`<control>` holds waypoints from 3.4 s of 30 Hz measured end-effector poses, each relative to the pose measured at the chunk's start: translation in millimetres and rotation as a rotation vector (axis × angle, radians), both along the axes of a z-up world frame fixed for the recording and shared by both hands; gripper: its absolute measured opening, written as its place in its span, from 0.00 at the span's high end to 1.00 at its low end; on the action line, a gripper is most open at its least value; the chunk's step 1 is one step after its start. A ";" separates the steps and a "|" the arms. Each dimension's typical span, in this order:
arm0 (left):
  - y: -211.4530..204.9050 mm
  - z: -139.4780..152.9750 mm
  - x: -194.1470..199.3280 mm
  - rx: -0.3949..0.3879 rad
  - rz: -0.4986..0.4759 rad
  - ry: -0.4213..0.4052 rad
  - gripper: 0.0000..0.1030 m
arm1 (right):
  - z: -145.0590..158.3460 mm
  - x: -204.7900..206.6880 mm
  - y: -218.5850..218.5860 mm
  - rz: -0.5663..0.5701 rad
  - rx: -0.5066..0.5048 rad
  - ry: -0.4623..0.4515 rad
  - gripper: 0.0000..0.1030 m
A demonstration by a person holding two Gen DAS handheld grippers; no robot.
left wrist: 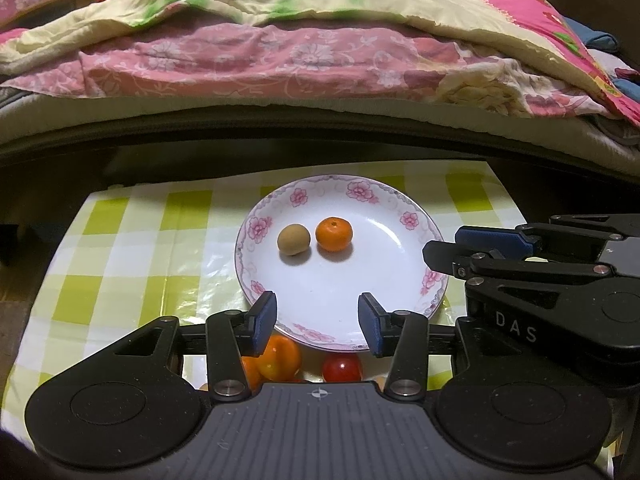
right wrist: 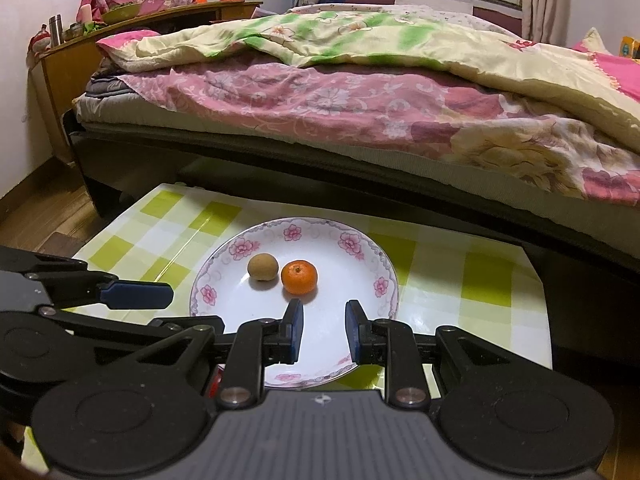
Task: Organize fruits
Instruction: 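Withdraw both grippers from the plate back toward the fruit cluster, then grasp a red cherry tomato with the right gripper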
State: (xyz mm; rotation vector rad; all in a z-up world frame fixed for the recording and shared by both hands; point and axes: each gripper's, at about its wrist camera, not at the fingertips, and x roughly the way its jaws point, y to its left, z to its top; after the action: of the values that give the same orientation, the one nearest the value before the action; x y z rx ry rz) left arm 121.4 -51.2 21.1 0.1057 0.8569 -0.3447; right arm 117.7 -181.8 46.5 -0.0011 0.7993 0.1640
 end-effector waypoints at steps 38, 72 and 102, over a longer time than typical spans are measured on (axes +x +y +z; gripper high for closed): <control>10.9 9.3 -39.0 0.031 -0.028 0.003 0.47 | 8.9 -36.1 14.5 -0.029 -0.011 0.040 0.73; 51.8 -21.0 -72.0 0.081 -0.068 0.094 0.37 | -23.0 -72.7 37.0 0.092 0.023 0.158 0.68; 72.8 -53.8 -18.7 0.113 -0.146 0.051 0.40 | -59.6 -63.9 50.1 0.209 0.056 0.291 0.70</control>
State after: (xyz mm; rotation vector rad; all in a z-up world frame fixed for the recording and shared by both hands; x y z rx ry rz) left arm 102.7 21.6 -32.7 0.2662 0.9219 -0.4375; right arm 53.8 -131.7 -13.2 -0.0078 1.0850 0.3907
